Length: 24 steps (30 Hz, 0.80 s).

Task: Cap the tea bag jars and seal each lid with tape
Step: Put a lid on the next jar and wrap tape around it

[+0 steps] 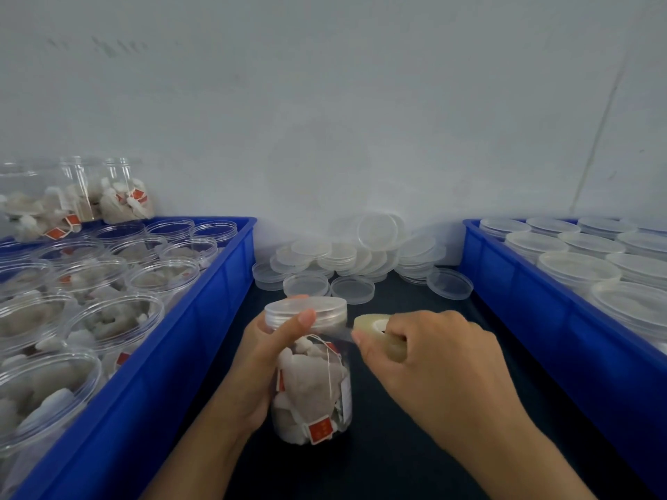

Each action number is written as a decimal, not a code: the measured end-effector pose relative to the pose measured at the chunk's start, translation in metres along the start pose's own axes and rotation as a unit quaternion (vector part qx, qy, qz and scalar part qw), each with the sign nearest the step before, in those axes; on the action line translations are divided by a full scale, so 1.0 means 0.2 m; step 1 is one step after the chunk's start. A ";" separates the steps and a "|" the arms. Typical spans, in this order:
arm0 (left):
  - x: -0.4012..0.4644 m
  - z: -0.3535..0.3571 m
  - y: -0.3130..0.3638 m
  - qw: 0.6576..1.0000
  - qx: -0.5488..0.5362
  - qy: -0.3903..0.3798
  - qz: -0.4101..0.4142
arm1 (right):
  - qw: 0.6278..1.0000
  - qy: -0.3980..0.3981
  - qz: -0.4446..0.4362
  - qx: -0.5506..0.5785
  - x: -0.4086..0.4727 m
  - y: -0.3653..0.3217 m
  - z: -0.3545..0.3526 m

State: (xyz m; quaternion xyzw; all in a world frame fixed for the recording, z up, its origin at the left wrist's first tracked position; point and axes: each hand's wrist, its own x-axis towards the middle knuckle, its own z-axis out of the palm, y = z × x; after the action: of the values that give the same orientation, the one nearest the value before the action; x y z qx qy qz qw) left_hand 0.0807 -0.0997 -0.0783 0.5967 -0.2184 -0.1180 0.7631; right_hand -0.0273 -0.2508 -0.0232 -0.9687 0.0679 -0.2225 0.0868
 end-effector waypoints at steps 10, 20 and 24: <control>0.00 -0.01 0.00 0.999 -0.003 -0.026 -0.023 | 0.999 0.013 0.041 -0.017 0.03 0.04 0.00; 0.00 -0.02 -0.01 0.997 -0.036 -0.046 -0.056 | 0.998 0.029 0.009 0.048 0.05 0.07 0.09; 0.00 -0.05 -0.03 0.995 -0.059 -0.035 -0.074 | 0.996 0.040 -0.041 0.066 0.03 0.05 0.09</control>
State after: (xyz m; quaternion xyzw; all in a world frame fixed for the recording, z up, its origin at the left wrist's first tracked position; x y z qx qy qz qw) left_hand 0.0853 -0.0933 -0.0851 0.5606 -0.1925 -0.2079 0.7781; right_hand -0.0137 -0.2585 -0.0390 -0.9531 0.0169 -0.2684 0.1390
